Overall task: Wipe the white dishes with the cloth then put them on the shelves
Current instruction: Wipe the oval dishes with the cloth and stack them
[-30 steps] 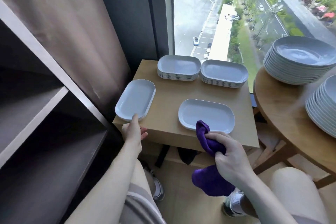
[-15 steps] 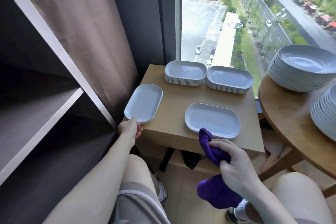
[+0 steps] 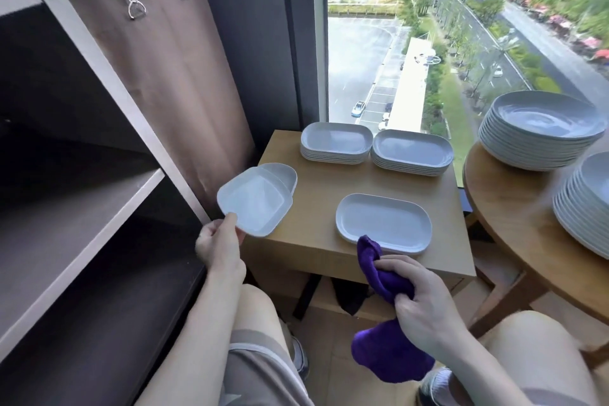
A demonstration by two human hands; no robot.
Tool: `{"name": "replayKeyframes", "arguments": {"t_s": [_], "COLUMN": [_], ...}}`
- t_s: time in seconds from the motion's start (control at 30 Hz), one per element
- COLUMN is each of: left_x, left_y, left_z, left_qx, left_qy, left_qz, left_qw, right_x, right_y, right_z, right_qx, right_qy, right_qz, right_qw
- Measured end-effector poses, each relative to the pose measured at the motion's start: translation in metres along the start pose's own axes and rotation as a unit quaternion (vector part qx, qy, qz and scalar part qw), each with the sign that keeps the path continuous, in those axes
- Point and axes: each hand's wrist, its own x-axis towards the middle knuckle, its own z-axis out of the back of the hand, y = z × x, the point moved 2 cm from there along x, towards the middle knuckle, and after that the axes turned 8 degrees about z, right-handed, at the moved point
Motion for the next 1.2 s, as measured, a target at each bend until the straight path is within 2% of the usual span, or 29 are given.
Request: {"name": "replayKeyframes", "arguments": {"t_s": [0.1, 0.23, 0.37, 0.6, 0.73, 0.9, 1.03, 1.1, 1.2], "left_x": [-0.015, -0.047, -0.074, -0.103, -0.121, -0.137, -0.136, -0.136, -0.133], "left_y": [0.002, 0.015, 0.018, 0.028, 0.036, 0.044, 0.043, 0.044, 0.049], "left_z": [0.012, 0.022, 0.026, 0.021, 0.023, 0.025, 0.023, 0.020, 0.018], "left_qx": [-0.055, -0.096, -0.105, -0.123, -0.122, -0.102, -0.090, -0.087, -0.110], "left_qy": [0.068, 0.186, 0.289, 0.368, 0.399, 0.441, 0.444, 0.436, 0.374], "left_qz": [0.071, 0.170, 0.183, 0.251, 0.275, 0.273, 0.260, 0.258, 0.276], "left_qw": [0.994, 0.963, 0.934, 0.887, 0.866, 0.849, 0.853, 0.858, 0.878], "right_x": [-0.002, 0.000, 0.003, 0.005, 0.014, 0.026, 0.026, 0.027, 0.023], "right_y": [0.004, 0.014, 0.029, 0.054, 0.061, 0.065, 0.072, 0.081, 0.097], "right_z": [-0.001, -0.002, -0.001, 0.005, 0.000, -0.027, -0.049, -0.058, -0.076], "right_qx": [0.004, 0.010, 0.036, 0.093, 0.073, -0.107, -0.176, -0.185, -0.196], "right_qy": [0.000, -0.011, -0.006, -0.014, 0.000, 0.013, 0.014, 0.043, 0.116], "right_qz": [-0.005, 0.005, 0.005, 0.007, 0.000, -0.033, 0.018, 0.058, 0.122], "right_qw": [1.000, 1.000, 0.999, 0.996, 0.997, 0.994, 0.984, 0.980, 0.966]}}
